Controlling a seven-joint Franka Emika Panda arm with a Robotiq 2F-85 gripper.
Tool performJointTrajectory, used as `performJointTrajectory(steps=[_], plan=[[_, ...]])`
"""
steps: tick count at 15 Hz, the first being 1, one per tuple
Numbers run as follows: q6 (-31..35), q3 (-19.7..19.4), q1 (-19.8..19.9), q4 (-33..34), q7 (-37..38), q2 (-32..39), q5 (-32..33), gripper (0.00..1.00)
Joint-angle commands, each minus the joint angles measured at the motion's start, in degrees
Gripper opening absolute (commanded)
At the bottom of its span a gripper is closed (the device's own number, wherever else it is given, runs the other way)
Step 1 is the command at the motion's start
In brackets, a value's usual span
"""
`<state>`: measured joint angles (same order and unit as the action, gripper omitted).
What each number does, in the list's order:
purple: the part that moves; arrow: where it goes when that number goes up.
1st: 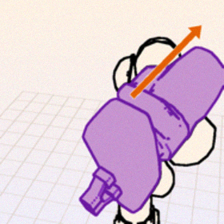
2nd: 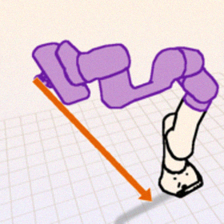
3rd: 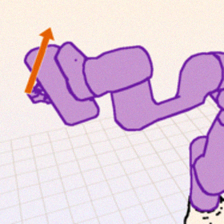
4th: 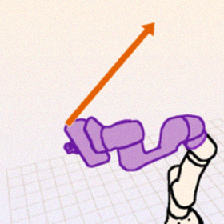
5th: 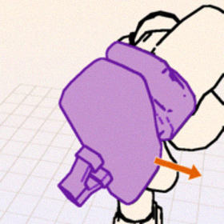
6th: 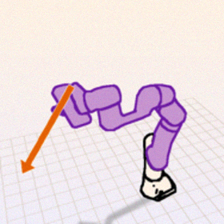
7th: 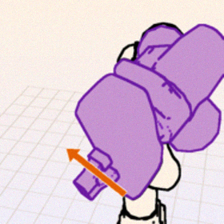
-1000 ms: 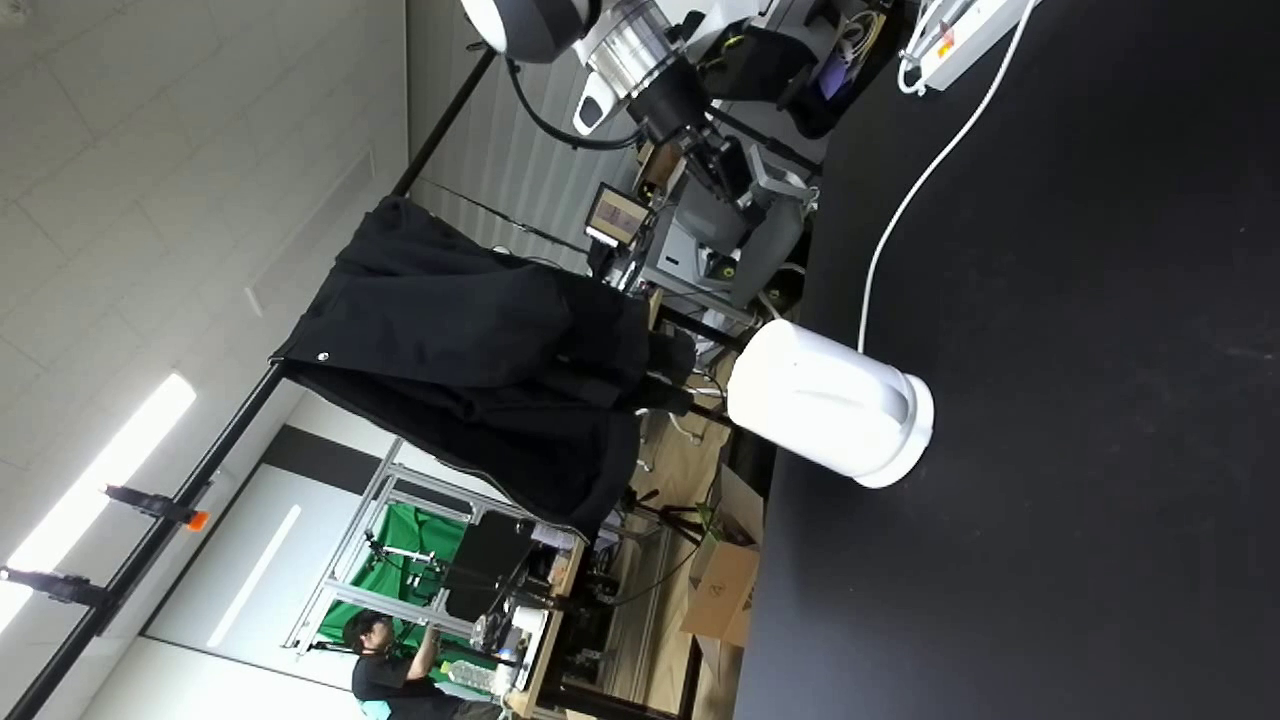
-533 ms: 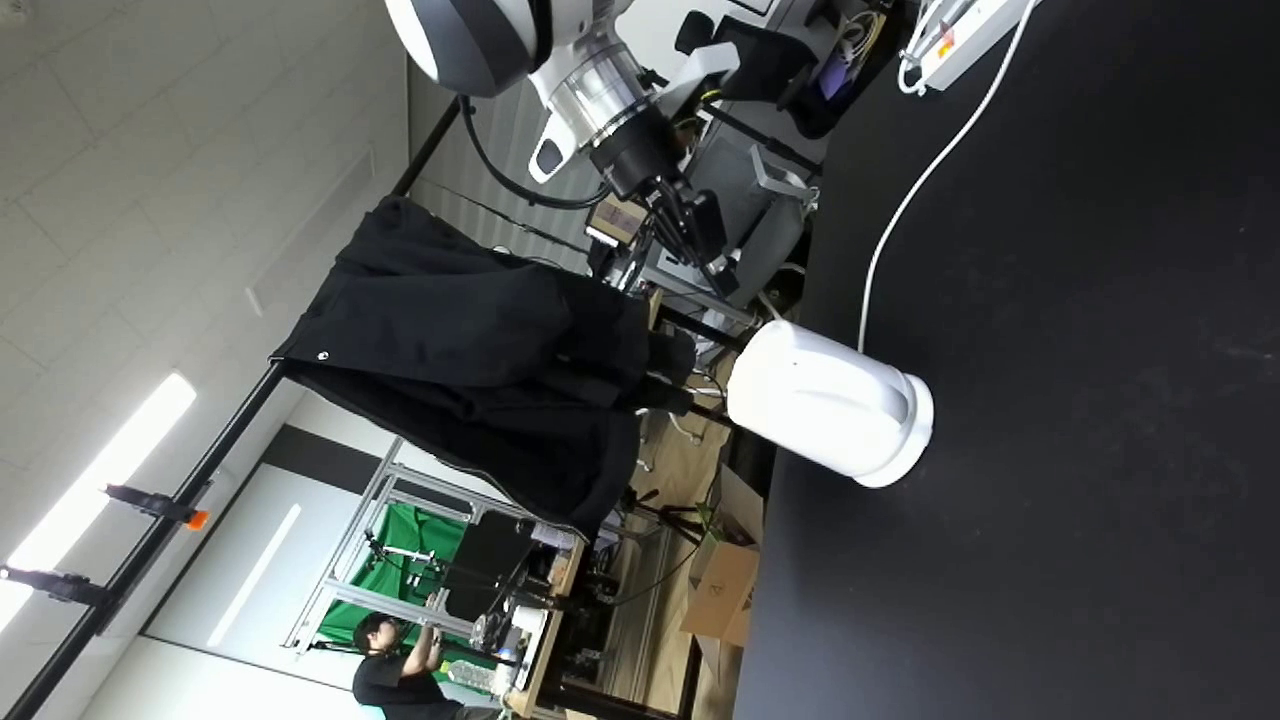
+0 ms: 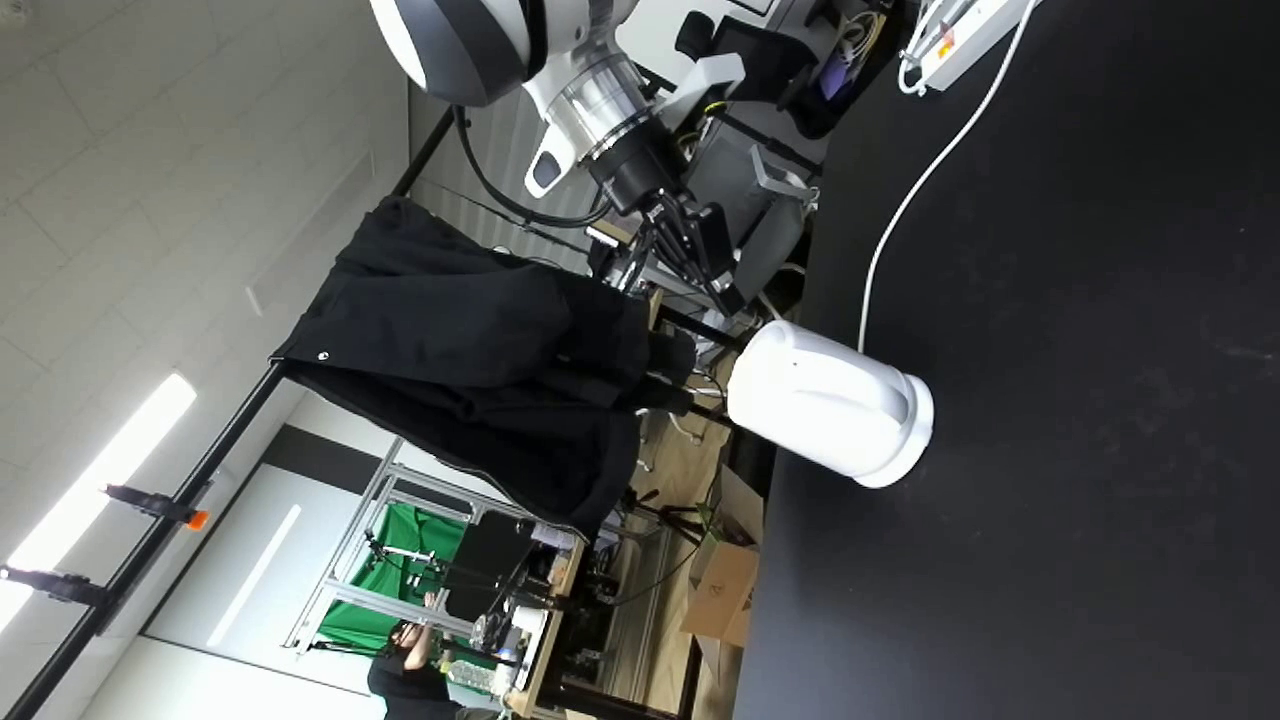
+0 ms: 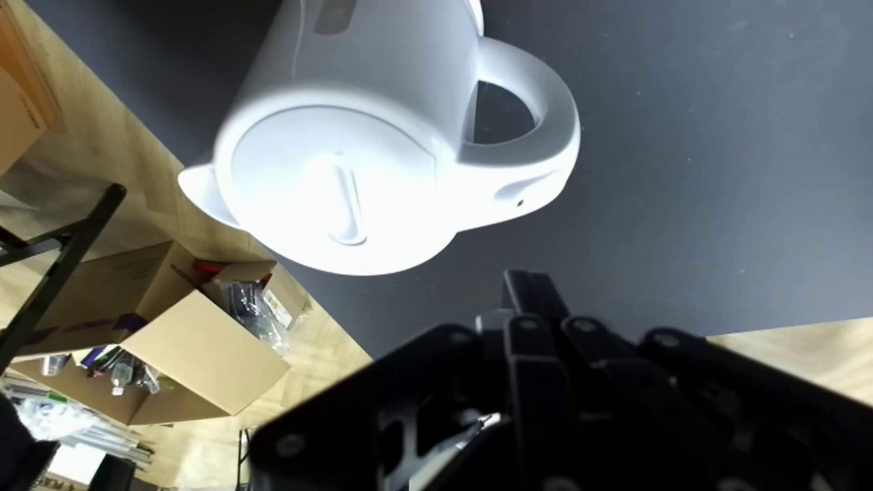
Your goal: Turn on the extension cord then switch the kettle on and off
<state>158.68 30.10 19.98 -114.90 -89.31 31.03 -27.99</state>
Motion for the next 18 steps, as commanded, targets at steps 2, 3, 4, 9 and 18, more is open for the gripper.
performJointTrajectory(steps=[2,3,4,9,18], plan=[[-0.29,-0.99,-1.02,0.18,-0.61,-0.23,-1.01,0.01],[-0.29,-0.99,-1.02,0.18,-0.62,-0.23,-1.01,0.01],[-0.29,-0.99,-1.02,0.18,-0.64,-0.23,-1.01,0.0],[6.03,-2.46,-5.14,-1.8,0.8,-0.14,1.44,0.0],[14.17,-8.69,-13.27,-4.84,10.24,0.04,15.23,0.0]])
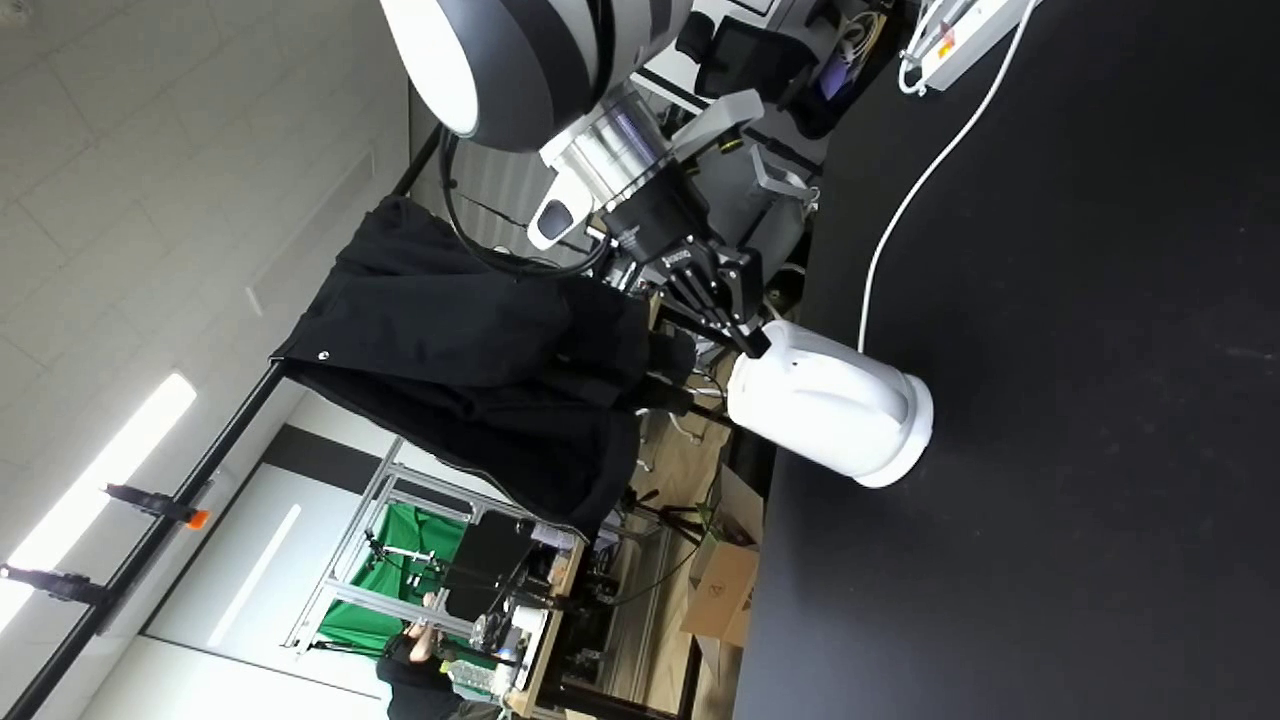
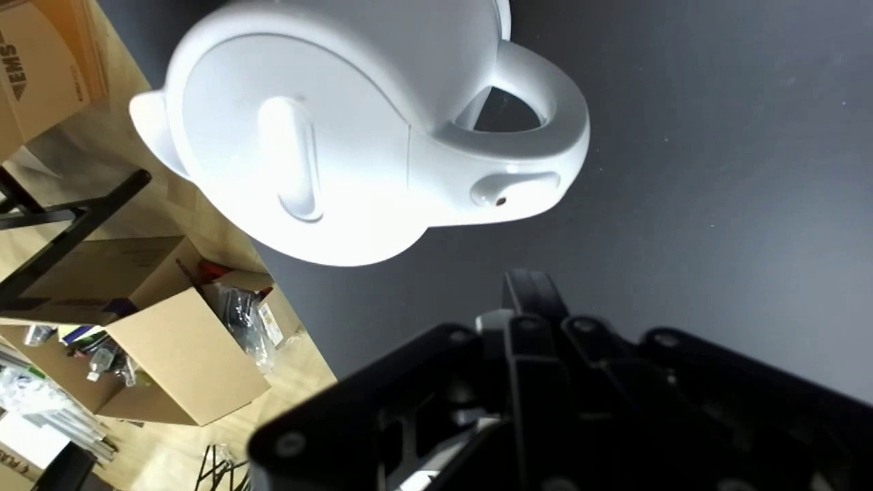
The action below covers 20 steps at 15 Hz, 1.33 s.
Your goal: Turn on the extension cord then switch the kettle on and off
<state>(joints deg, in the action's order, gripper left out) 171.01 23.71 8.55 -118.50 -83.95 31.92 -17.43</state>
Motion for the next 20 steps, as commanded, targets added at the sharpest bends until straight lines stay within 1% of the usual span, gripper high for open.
performJointTrajectory(steps=[1,5,10,15,20], plan=[[1.75,-2.55,-1.92,-1.18,5.93,-0.68,6.19,0.0],[1.35,-3.92,-2.37,-0.65,9.39,0.17,11.07,0.0],[1.19,-5.19,-2.83,0.06,12.18,1.76,15.26,0.0],[3.39,-3.44,-1.4,0.5,12.8,3.52,17.21,0.0],[6.5,-2.92,-1.02,0.38,13.83,4.49,19.61,0.0]])
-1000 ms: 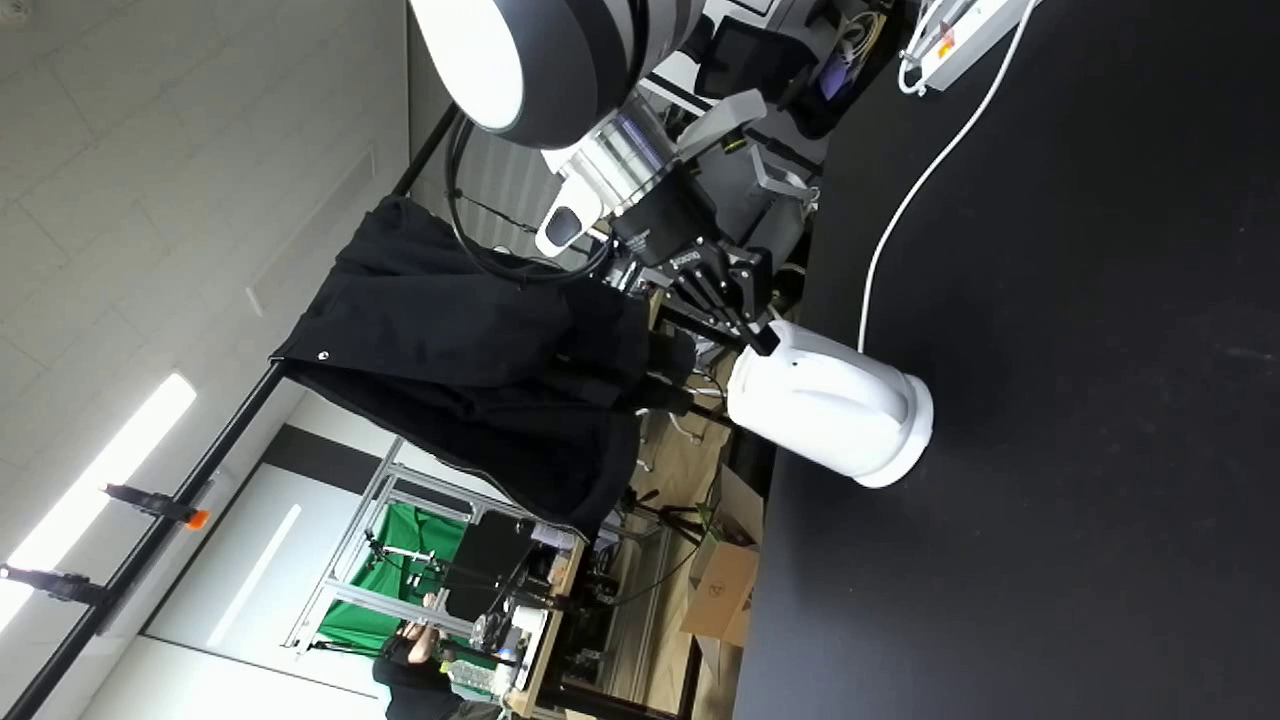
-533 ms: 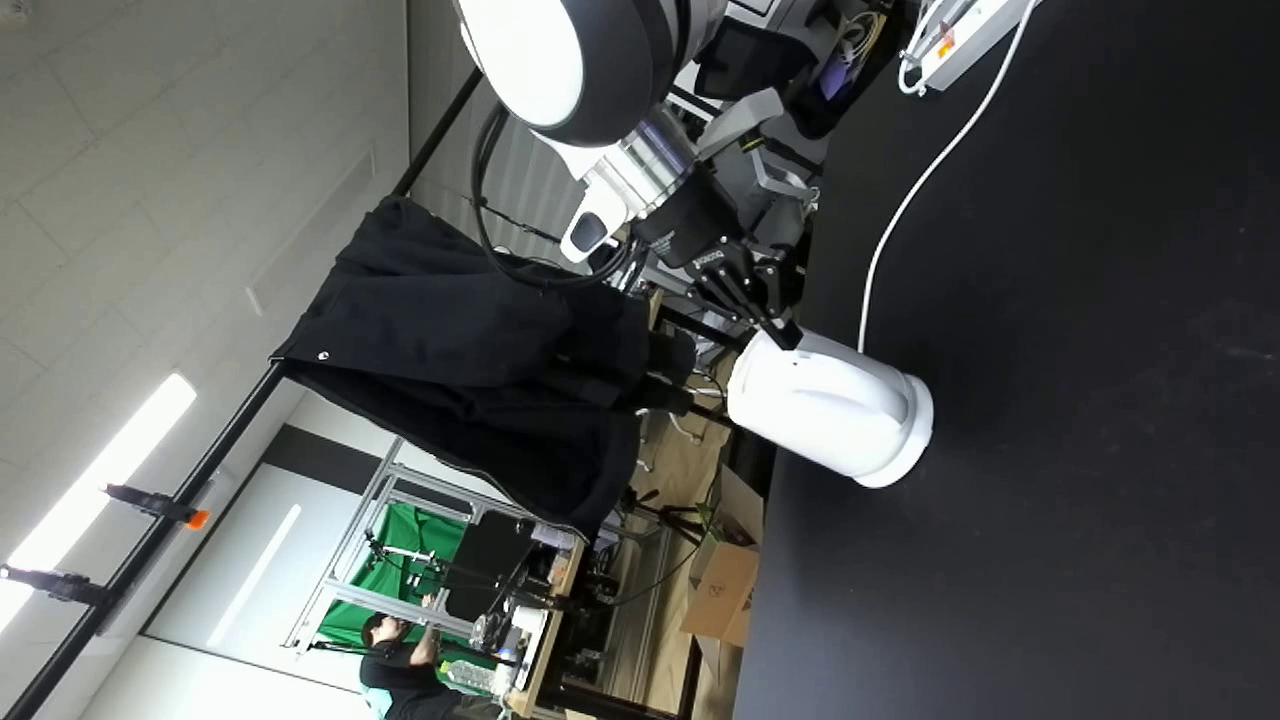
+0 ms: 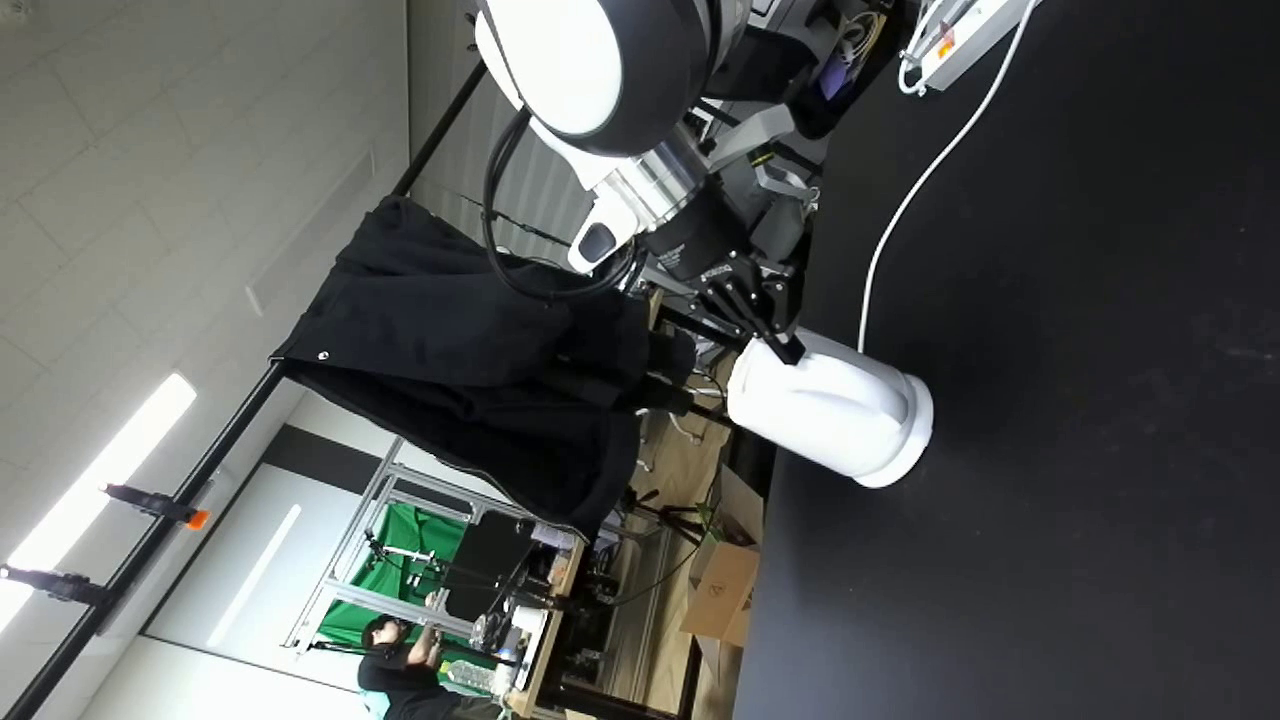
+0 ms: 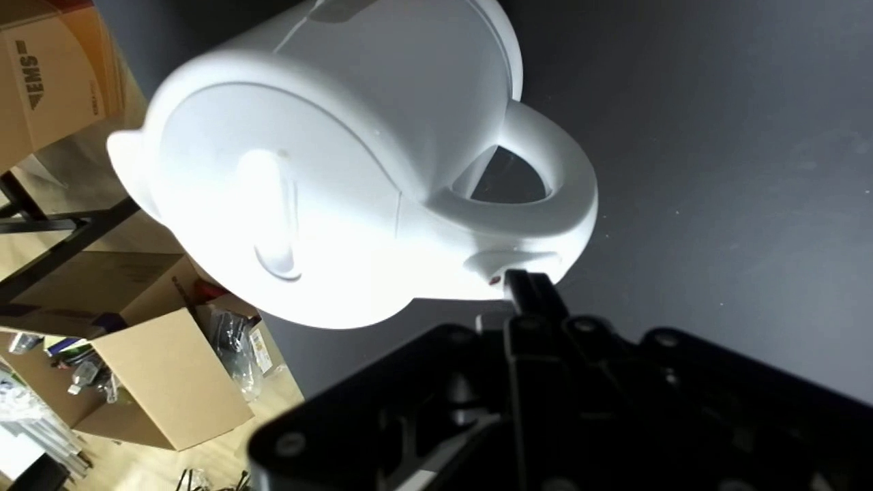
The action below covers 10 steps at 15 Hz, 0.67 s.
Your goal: Turn on the extension cord then switch the kettle on and off
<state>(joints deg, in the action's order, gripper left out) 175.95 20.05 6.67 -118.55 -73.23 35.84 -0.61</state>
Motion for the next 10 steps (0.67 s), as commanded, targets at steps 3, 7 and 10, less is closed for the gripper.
performJointTrajectory(steps=[3,7,10], plan=[[2.4,0.66,1.05,0.59,3.87,1.2,4.4,0.0],[3.31,0.67,1.58,0.83,4.99,2.07,6.18,0.0],[4.16,0.48,1.78,0.99,5.93,2.71,7.53,0.0]])
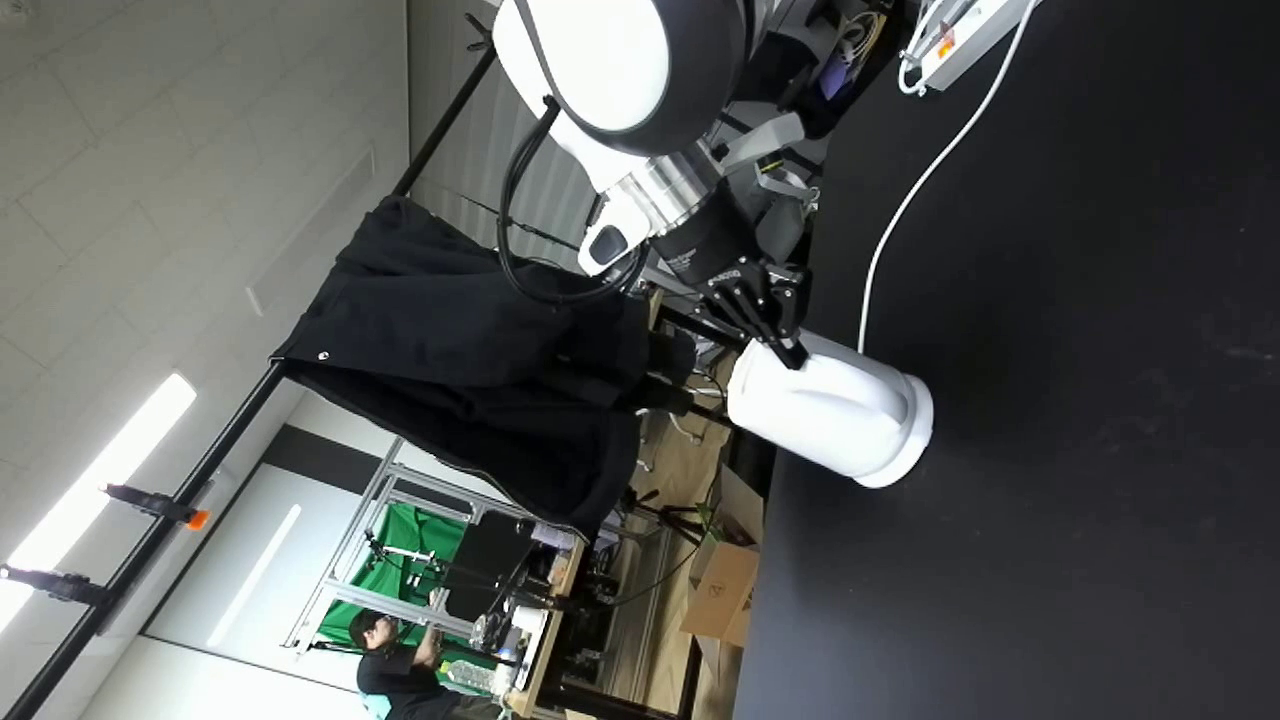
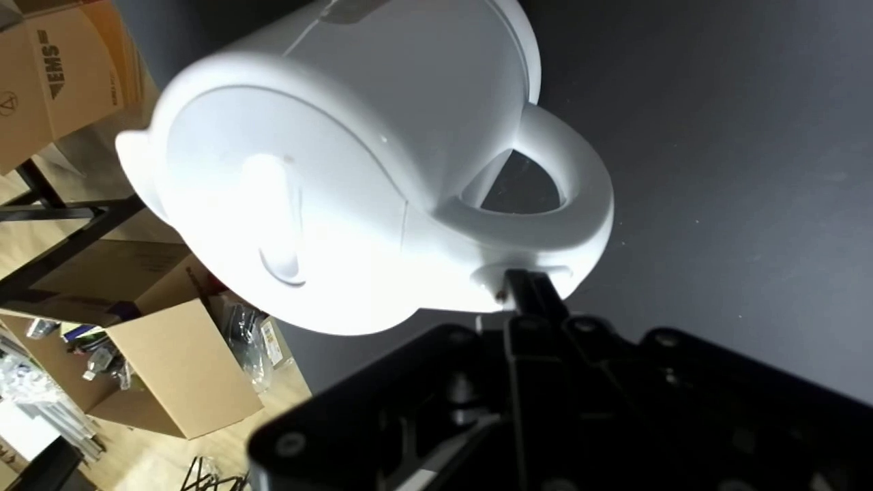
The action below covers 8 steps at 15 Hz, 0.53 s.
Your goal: Turn on the extension cord then switch the kettle on and off
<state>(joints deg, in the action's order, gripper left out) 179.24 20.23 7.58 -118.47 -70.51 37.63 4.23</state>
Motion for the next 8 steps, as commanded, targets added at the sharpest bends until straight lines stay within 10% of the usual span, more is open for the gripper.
performJointTrajectory(steps=[1,8], plan=[[0.91,0.24,0.92,0.96,3.57,1.02,3.15,0.0],[-0.87,1.54,2.94,2.72,4.75,3.43,4.06,0.0]])
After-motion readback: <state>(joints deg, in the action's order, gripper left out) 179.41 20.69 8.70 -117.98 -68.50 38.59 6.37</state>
